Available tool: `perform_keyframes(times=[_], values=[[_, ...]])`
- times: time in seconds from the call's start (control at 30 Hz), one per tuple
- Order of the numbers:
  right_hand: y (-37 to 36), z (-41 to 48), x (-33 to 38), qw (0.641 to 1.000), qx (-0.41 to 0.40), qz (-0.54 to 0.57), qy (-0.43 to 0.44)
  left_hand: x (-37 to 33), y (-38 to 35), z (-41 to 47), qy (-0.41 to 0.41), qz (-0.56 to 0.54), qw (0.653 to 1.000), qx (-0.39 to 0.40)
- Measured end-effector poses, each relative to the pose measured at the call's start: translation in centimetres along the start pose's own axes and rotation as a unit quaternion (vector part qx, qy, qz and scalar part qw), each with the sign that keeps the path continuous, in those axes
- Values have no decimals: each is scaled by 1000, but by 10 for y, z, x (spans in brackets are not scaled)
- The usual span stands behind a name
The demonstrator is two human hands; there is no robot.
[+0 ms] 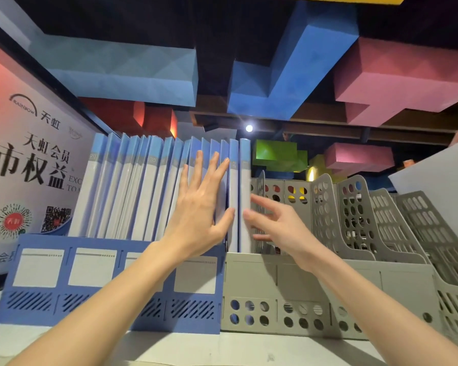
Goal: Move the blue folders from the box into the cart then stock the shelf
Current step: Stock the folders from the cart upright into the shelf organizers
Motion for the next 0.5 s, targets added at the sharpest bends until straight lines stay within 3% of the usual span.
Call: perform_keyframes(times=[0.17, 0.37, 0.5], values=[[-11, 1, -1, 997, 49, -50, -19, -2, -3, -2, -3, 42, 999, 26], [-11, -7, 4, 993, 37, -107, -32, -4, -10, -4, -13, 137, 988, 72], [-21, -20, 13, 991, 2, -136, -13, -7, -13, -10, 6, 164, 974, 157]])
Point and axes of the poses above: each hand's wrist, its own z-axis towards the middle knuckle, its own y-axis out of the back of the hand, x = y × z, the point moved 6 cm from there along z, towards the middle knuckle, and after that the axes turned 10 degrees about -y, right-handed, at the moved point
